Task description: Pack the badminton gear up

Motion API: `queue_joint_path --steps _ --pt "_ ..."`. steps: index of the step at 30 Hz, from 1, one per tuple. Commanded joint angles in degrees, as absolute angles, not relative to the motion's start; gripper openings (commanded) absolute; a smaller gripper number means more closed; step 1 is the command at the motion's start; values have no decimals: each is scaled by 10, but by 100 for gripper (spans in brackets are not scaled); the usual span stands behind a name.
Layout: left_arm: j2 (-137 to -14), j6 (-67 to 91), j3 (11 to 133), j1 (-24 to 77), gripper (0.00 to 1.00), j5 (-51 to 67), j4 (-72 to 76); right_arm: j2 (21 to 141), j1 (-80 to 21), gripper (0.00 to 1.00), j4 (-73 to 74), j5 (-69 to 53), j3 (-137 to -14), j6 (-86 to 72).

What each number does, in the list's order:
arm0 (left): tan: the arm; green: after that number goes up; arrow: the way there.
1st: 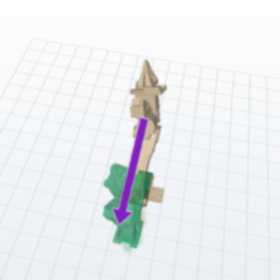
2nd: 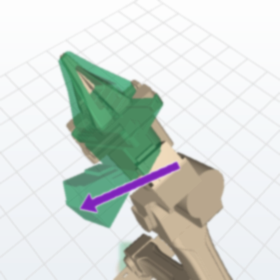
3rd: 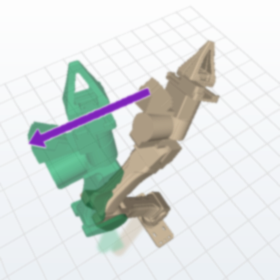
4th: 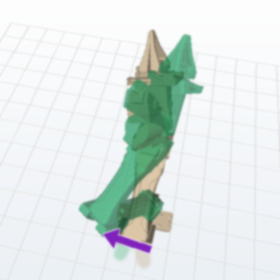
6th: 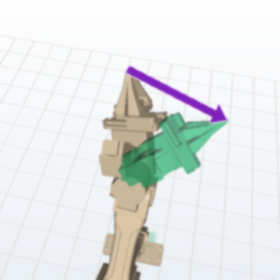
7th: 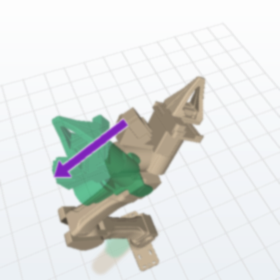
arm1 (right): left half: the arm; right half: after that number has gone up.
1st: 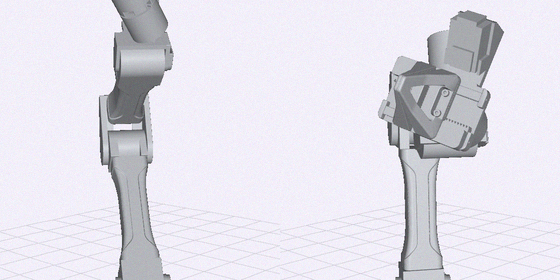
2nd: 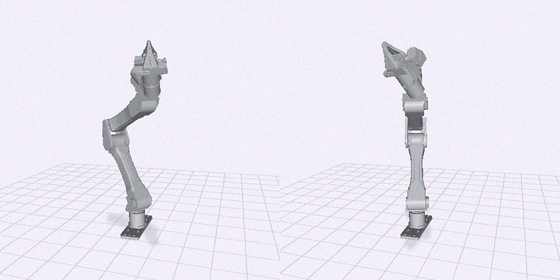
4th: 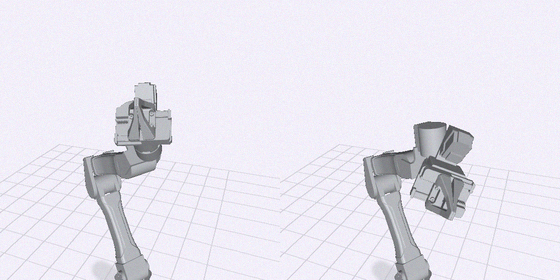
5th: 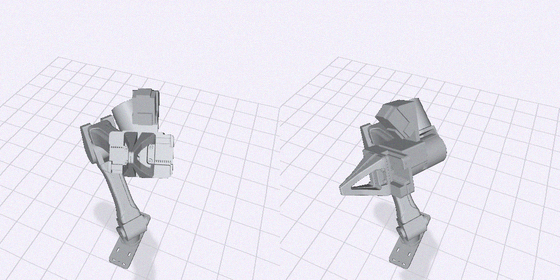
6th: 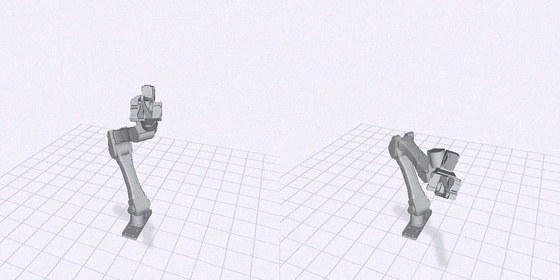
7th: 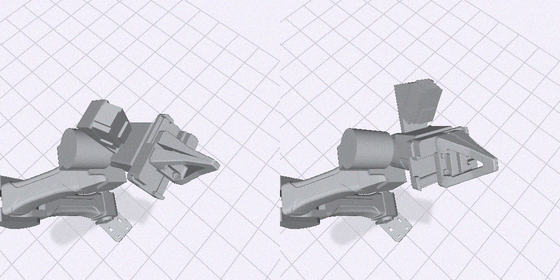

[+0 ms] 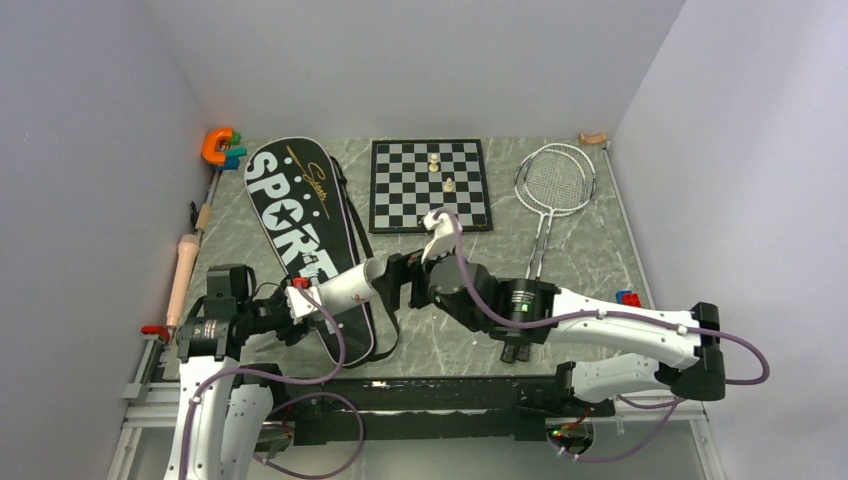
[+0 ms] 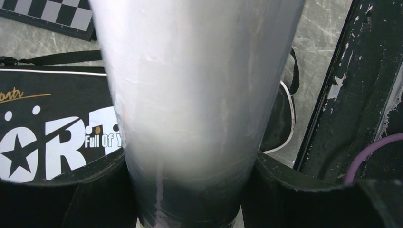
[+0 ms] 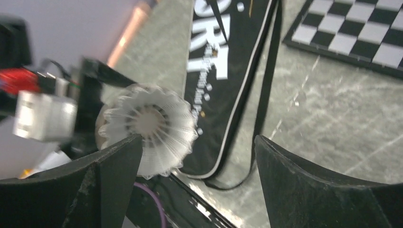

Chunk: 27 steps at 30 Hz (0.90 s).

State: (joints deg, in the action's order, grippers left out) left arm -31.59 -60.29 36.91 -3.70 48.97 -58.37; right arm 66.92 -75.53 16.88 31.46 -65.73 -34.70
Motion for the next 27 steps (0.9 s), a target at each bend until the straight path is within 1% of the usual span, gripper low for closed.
queue_joint_path --steps 1,6,16,18,23,27 --pt "-308 -617 400 -36 61 529 -586 660 -743 91 189 279 -636 -361" --pt "-300 -629 400 -36 61 529 -597 644 -710 88 166 230 -614 -370" --pt "-301 -638 399 -36 61 534 -603 657 -677 84 164 142 -610 -371" --pt "-302 -640 400 -36 61 536 -605 658 -673 82 170 132 -613 -368" --pt "-301 -644 405 -36 62 546 -612 661 -667 74 170 120 -608 -360" --pt "-301 -647 409 -36 62 556 -616 679 -668 71 171 110 -616 -355"
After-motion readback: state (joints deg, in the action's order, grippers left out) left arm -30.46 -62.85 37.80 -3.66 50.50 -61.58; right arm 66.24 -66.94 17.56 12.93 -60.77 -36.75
